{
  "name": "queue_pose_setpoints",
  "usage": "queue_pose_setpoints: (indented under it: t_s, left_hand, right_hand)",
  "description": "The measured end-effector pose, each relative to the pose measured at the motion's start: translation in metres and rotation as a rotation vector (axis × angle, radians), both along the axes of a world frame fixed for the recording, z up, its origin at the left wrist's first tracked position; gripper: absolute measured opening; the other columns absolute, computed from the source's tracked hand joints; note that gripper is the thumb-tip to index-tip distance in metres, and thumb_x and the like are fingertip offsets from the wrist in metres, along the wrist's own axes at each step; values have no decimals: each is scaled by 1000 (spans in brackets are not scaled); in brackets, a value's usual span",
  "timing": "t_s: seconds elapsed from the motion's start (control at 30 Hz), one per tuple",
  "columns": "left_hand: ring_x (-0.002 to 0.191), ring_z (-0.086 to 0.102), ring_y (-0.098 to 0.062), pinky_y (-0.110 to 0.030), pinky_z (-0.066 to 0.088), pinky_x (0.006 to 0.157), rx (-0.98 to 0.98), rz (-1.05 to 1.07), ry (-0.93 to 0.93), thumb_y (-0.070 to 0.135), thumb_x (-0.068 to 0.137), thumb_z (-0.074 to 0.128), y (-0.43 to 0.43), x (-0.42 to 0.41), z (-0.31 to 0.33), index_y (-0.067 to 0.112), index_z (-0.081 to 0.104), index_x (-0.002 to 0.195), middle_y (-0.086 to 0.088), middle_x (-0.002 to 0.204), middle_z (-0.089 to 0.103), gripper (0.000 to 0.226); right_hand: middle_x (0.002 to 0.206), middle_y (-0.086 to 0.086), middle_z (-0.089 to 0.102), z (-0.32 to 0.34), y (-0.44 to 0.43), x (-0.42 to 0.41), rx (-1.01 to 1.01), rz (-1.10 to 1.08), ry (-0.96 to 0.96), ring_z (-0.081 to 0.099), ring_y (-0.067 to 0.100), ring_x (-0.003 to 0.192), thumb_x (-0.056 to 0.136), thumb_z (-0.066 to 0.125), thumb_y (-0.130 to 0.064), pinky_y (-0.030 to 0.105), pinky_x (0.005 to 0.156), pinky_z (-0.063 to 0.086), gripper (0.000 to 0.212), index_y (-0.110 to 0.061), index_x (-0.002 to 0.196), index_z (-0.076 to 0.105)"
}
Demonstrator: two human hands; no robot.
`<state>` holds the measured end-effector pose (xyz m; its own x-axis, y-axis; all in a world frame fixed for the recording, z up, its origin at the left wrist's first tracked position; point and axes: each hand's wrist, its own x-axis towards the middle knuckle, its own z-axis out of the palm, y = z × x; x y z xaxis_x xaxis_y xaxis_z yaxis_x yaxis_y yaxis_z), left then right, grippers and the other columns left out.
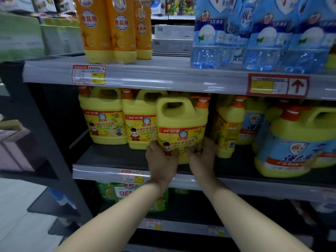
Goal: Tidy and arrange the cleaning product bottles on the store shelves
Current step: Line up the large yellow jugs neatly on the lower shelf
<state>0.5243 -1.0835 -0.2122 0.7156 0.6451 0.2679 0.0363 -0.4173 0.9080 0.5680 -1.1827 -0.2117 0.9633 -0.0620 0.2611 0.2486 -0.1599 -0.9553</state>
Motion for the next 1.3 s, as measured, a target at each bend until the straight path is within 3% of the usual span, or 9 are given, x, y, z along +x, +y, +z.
queue_pose_setpoints:
  t_s: [0.13, 0.3, 0.4, 0.53, 0.63, 0.77, 0.9, 1.07, 1.3]
  left_hand:
    - [101, 46, -31, -39, 39, 85, 7, 150, -66, 20, 83, 55, 32, -25, 1, -1, 47, 101, -17, 107, 51, 29]
    - [108, 46, -34, -42, 40, 92, -37, 183, 34, 21, 78, 53, 92, -43, 7, -2, 47, 107, -20, 112, 51, 38]
    - [106, 55, -38, -53, 50, 89, -77, 160, 62, 38, 64, 55, 133, -45, 4, 6, 48, 113, -18, 112, 57, 59]
    - [120, 50, -38, -55, 47, 96, -117, 159, 119, 41, 66, 59, 168, -54, 11, 0, 17, 142, -21, 133, 49, 96]
    - [135, 37, -33, -39, 36, 107, -44, 180, 184, 12, 89, 57, 178, -61, 17, -1, -6, 149, -18, 150, 33, 88]
    - [122, 43, -39, -43, 41, 99, 145, 316, 177, 1, 84, 60, 184, -65, 13, -5, 35, 134, -25, 131, 47, 56]
    - [106, 46, -35, -41, 41, 88, 355, 292, 105, 5, 79, 65, 166, -68, 6, -1, 50, 114, -20, 115, 51, 39]
    - [95, 56, -30, -34, 46, 71, 606, -9, 38, 8, 80, 63, 122, -48, 17, 7, 58, 109, -10, 106, 58, 29]
    - [109, 57, -28, -33, 49, 86, 646, -388, 50, 15, 83, 63, 34, 17, 28, 11, 54, 123, -10, 125, 54, 41]
  right_hand:
    - [110, -2, 40, -6, 30, -36, 10, 43, -97, 48, 24, 112, 68, 64, -26, 39, 96, 45, 52, -12, 117, 54]
    - [121, 1, 42, -9, 82, -58, -70, 239, -148, 45, 21, 120, 73, 62, -24, 31, 99, 40, 52, -15, 123, 51]
    - [130, -4, 40, -2, 108, -65, -114, 377, -173, 35, 12, 128, 76, 61, -18, 21, 102, 30, 57, -19, 132, 48]
    - [130, 1, 48, 4, 137, -60, -211, 516, -136, 45, 15, 121, 77, 62, -15, 30, 102, 40, 62, -25, 136, 45]
    - [127, -2, 56, 9, 152, -58, -177, 639, -126, 53, 14, 116, 77, 60, -10, 34, 100, 45, 64, -28, 136, 45]
    - [124, -10, 58, 14, 158, -54, -178, 721, -92, 54, 7, 113, 79, 62, -5, 27, 97, 44, 63, -28, 135, 46]
    - [118, 4, 62, 23, 140, -45, -366, 566, -202, 57, 20, 109, 84, 63, -14, 27, 84, 45, 36, -14, 120, 58]
    - [112, 7, 62, 43, 80, -18, -989, 362, -643, 57, 27, 103, 87, 55, -30, 31, 74, 46, 31, -13, 112, 60]
    - [98, 17, 57, 39, -33, 23, -888, -158, -566, 59, 36, 88, 70, 70, -18, 35, 58, 51, 34, -5, 99, 60]
